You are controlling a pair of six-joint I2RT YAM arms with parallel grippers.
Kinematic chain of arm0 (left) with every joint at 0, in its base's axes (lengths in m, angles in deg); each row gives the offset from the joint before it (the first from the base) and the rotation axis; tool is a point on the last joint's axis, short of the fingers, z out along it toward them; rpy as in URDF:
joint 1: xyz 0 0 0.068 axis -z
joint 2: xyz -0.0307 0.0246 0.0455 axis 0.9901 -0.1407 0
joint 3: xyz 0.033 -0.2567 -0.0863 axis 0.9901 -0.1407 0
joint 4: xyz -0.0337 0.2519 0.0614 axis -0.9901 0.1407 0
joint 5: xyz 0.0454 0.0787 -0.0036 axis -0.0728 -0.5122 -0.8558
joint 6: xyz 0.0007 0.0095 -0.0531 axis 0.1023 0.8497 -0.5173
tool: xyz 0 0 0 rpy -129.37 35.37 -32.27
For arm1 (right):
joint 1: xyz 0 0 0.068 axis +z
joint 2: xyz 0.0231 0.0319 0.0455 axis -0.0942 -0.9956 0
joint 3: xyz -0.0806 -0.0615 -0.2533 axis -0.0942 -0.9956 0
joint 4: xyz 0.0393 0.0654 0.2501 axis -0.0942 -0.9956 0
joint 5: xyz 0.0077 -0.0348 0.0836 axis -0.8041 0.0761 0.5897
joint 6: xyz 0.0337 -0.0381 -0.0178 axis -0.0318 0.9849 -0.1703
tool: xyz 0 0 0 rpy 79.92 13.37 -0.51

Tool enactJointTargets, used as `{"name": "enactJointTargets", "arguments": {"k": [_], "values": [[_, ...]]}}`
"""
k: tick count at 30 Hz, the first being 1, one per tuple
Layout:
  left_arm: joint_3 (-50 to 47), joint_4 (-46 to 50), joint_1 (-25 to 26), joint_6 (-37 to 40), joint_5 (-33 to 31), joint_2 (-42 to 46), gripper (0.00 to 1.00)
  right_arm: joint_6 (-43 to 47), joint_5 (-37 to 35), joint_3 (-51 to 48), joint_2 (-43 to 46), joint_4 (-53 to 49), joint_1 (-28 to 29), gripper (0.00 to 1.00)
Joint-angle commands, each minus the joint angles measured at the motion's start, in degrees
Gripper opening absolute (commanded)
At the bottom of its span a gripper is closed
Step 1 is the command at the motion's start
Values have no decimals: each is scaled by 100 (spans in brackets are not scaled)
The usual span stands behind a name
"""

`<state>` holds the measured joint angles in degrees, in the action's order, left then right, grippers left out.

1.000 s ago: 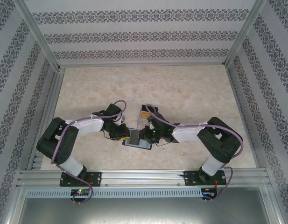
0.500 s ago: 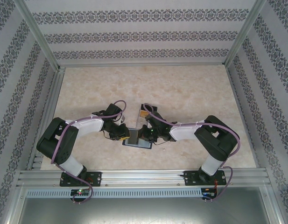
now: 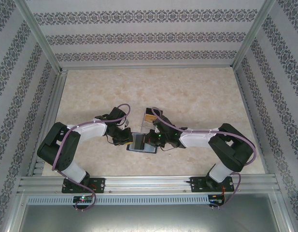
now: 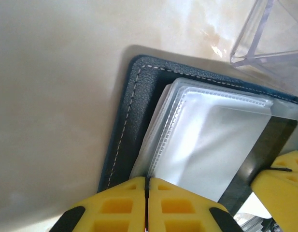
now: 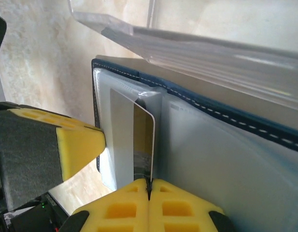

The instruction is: Take the credit cards out of the card holder

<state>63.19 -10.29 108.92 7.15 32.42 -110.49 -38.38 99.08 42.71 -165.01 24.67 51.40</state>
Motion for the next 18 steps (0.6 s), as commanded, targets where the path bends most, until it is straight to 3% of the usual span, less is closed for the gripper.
{"name": "enactJointTargets", "arguments": {"k": [1,12,18], "values": [[-140,500,-15,-50,-499,-3,8,95,-171,-234,292,-337,-11,0],[-97,492,-19,4,-429,129,9,710,-262,-477,1766,-1788,-337,0],[-49,496,-14,40,-360,260,13,1884,-579,226,2679,-3587,-597,0]]}}
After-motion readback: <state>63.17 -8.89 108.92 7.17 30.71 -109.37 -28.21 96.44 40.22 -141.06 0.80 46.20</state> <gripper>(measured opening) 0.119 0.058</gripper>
